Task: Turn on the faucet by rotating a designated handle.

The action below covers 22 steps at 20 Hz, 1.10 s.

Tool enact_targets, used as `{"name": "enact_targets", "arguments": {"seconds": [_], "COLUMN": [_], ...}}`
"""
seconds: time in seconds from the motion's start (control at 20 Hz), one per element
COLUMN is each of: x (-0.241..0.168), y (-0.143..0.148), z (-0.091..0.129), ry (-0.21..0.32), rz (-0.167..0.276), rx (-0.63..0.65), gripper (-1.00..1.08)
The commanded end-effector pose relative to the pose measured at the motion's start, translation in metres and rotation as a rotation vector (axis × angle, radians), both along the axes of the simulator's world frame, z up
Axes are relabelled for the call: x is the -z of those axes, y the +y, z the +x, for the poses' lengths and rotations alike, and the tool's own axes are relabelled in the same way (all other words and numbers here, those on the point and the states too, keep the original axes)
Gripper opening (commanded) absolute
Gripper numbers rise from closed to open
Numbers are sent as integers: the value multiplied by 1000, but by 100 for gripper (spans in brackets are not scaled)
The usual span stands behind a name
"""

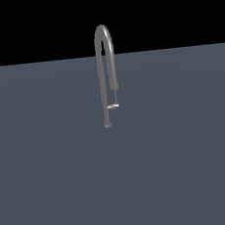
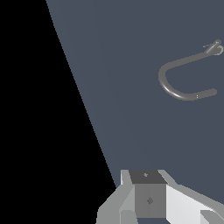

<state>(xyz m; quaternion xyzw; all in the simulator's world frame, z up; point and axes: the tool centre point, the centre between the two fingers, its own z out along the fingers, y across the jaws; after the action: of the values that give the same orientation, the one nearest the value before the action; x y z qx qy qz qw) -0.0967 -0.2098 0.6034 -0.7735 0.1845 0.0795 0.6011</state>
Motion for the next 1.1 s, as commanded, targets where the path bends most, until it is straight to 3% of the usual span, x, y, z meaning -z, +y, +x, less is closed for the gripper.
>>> {"name": "enact_targets", "arguments": {"seconds": [0.0,0.55,1.05], "x": [22,139,268], "y": [-3,20,82], "z": [22,116,178], "ry": [62,390,722], "rz": [52,196,227], "rx": [-14,-66,-114], "gripper": [-100,-100,-100]}}
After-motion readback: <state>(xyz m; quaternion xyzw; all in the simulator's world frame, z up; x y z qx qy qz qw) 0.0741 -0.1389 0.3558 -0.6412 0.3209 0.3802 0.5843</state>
